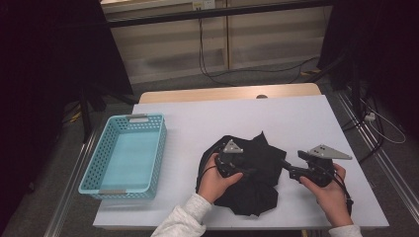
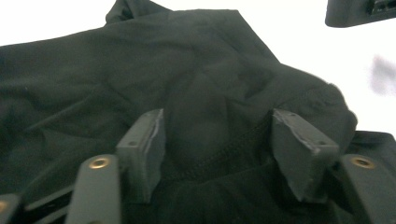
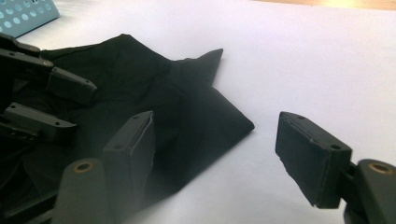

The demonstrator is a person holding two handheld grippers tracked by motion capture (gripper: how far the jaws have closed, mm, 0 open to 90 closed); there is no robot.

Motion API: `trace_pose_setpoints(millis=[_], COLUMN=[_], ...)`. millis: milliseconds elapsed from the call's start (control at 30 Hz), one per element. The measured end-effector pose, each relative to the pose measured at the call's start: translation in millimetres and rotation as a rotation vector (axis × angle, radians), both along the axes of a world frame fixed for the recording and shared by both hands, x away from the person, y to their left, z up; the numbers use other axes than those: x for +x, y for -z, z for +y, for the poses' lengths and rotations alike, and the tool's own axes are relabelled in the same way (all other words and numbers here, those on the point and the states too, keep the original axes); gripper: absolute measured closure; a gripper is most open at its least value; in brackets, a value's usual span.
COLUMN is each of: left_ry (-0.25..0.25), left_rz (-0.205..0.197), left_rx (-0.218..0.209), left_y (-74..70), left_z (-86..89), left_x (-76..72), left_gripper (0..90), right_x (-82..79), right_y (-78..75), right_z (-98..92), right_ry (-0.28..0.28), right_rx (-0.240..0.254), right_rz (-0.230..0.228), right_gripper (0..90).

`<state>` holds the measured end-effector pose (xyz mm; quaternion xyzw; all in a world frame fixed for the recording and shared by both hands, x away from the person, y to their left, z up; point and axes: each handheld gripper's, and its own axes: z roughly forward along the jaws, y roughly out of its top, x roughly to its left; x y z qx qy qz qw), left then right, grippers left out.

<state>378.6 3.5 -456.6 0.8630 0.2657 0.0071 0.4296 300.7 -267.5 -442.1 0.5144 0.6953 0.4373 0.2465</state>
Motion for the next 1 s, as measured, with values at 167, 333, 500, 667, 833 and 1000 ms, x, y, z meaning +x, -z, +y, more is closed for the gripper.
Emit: trace_pose_setpoints(millis=[167,333,500,667,833,1000], left_ry=[0.036,0.025,-0.004,-0.036,-0.12,-0.172], left_rz=[-0.007,0.021,0.008,-0.013,-0.001,0.012], left_rx=[0.002,-0.031,-0.095,-0.123,-0.131,-0.13], left_y=[-1.0,-4.5,-25.3,-42.6,-51.7,-57.4], left_z=[3.9,12.5,41.3,73.1,112.7,135.0], left_x=[-1.6,-3.4,-4.0,-2.8,2.6,2.1], left_gripper=[82.3,87.4,87.5,87.6,87.8,87.8], right_x=[1.0,2.2,3.8,5.8,8.9,13.7], right_y=[-0.4,0.8,2.4,3.9,4.6,6.8], right_z=[1.2,4.6,4.2,9.0,18.1,28.8], right_ry=[-0.002,-0.015,-0.018,-0.033,-0.064,-0.098], right_rx=[-0.002,-0.008,-0.014,-0.024,-0.037,-0.051], right_rz=[0.0,0.003,0.006,0.016,0.021,0.026], right_gripper=[27.6,27.6,27.0,26.8,26.7,26.4])
